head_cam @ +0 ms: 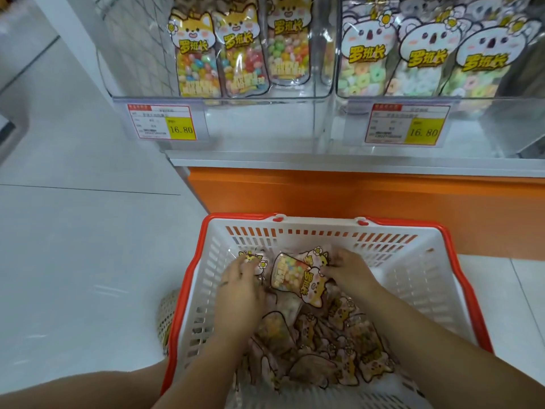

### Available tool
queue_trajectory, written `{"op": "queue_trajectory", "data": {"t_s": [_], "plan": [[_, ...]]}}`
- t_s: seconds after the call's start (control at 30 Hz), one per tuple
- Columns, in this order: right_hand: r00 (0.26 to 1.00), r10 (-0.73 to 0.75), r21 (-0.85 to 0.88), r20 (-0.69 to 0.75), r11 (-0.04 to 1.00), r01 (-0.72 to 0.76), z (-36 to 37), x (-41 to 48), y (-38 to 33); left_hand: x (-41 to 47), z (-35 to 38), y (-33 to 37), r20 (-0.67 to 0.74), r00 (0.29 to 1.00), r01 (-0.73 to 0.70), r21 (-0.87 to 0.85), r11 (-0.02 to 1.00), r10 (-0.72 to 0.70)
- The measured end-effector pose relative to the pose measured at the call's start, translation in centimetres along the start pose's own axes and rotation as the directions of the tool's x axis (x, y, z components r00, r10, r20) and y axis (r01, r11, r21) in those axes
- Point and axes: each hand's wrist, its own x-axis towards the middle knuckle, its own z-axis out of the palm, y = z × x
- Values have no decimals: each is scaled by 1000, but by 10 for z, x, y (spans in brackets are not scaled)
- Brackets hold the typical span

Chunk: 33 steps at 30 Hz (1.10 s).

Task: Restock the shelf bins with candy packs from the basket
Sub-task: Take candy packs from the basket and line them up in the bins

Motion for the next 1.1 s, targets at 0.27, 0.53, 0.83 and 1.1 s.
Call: {"op": "queue_trajectory", "data": {"t_s": [0.27,0.53,0.83,1.1], "plan": [[993,28,138,117,989,-44,-18,-25,2,-4,4,-12,183,928,346,-112,931,-323],[962,-12,351,272,932,-88,-43,-51,-24,10,-28,2,251,899,438,-510,741,-358],[950,-308,289,57,915,280,-86,-101,-83,7,-105,26,219,972,220,-718,660,-87],[884,-467,-57,-24,883,466,-92,-139,-119,-6,-138,33,287,956,231,-855,464,53]]}}
